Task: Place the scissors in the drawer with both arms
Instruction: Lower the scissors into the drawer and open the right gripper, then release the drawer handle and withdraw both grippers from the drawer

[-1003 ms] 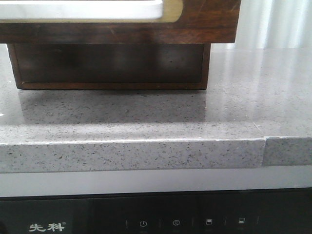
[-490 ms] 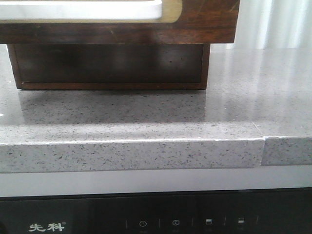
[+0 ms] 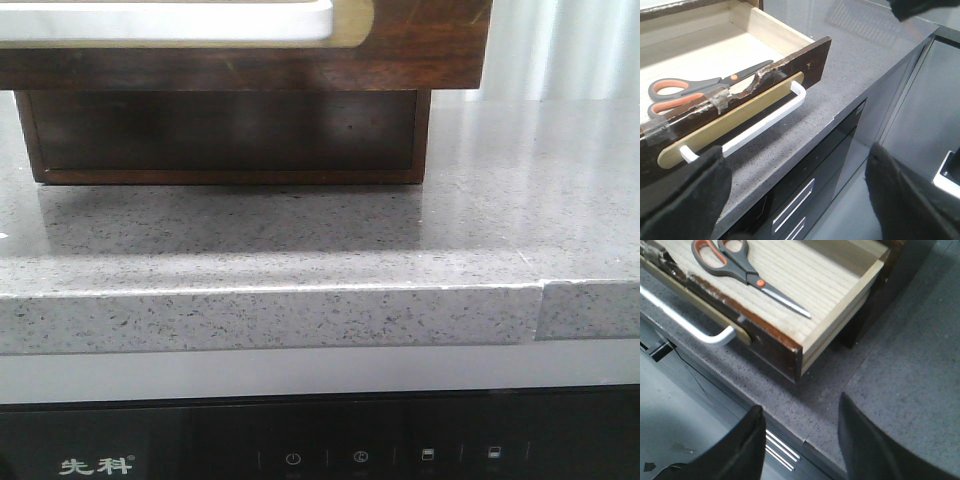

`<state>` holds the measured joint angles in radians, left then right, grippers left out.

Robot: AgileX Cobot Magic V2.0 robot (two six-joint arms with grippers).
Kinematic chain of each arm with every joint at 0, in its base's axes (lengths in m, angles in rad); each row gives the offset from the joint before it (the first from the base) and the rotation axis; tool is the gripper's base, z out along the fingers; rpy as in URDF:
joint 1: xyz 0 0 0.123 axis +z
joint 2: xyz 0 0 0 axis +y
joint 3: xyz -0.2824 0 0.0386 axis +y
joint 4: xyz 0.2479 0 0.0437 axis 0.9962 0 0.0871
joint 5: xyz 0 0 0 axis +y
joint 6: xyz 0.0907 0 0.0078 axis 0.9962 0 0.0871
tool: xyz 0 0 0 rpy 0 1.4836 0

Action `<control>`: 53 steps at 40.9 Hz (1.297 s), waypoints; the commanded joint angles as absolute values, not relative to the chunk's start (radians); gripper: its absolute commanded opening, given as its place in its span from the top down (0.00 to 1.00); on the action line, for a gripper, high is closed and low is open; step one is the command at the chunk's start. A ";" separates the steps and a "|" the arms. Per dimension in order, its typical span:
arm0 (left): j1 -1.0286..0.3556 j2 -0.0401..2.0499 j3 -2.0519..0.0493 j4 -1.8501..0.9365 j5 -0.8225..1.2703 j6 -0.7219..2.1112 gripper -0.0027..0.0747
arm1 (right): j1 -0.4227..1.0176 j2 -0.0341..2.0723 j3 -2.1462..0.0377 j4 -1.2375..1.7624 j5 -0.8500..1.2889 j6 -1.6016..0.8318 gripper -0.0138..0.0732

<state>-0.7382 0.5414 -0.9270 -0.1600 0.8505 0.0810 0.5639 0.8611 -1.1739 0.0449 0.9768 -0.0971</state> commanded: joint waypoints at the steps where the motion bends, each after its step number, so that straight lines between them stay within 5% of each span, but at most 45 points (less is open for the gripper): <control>1: -0.745 0.547 -0.957 -0.176 0.766 0.072 0.26 | 0.559 0.761 -1.105 0.067 0.888 -0.098 0.41; 29: -0.745 0.547 -0.957 -0.176 0.762 0.072 0.28 | 0.559 0.516 -0.983 0.076 0.868 -0.098 0.43; 44: -0.745 0.547 -0.957 -0.176 0.762 0.072 0.84 | 0.559 0.516 -0.983 0.077 0.853 -0.098 0.92; 48: -0.745 0.547 -0.957 -0.171 0.762 0.072 0.99 | 0.559 0.516 -0.982 0.077 0.852 -0.098 0.92; 53: -0.745 0.547 -0.957 -0.145 0.762 0.072 0.99 | 0.559 0.516 -0.982 0.077 0.850 -0.098 0.92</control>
<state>-0.7382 0.5414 -0.9270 -0.1484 0.8505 0.0810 0.5639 0.5104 -0.9637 0.0689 0.9351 -0.0932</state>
